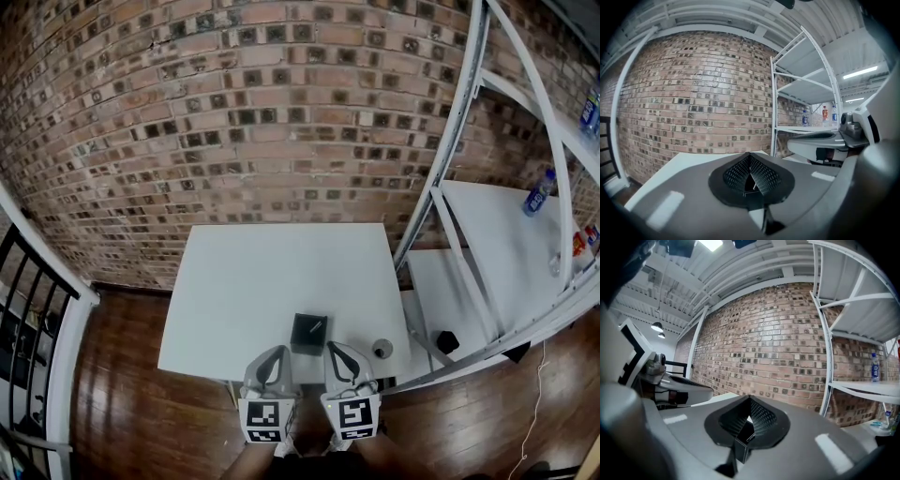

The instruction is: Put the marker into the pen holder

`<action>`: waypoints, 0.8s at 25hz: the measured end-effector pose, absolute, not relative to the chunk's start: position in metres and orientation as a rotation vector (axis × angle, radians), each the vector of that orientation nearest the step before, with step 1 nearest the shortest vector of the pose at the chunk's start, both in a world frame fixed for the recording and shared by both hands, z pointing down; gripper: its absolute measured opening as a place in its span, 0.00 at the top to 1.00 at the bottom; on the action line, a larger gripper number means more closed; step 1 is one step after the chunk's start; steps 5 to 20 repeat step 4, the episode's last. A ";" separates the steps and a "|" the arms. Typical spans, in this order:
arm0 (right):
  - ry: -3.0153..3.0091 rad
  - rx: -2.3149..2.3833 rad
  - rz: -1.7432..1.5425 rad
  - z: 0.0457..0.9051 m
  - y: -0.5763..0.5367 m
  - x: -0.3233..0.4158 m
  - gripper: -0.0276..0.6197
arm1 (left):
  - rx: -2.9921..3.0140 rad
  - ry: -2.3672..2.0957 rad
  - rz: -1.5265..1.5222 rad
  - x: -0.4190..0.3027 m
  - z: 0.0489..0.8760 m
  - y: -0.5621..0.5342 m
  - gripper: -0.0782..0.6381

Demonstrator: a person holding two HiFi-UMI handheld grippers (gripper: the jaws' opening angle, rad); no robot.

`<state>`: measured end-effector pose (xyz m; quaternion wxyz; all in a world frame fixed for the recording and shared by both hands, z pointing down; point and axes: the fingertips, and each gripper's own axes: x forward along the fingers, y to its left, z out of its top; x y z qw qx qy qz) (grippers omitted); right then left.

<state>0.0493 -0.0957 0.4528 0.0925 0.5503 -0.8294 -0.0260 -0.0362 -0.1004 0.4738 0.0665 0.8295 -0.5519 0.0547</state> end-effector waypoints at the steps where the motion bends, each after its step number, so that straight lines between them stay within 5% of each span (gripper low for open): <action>1: -2.463 1.631 -0.079 0.453 -0.096 0.049 0.95 | 2.501 -1.664 0.165 -0.036 0.474 -0.101 0.87; 20: -2.459 1.620 -0.084 0.451 -0.096 0.049 0.95 | 2.501 -1.665 0.168 -0.034 0.474 -0.101 0.87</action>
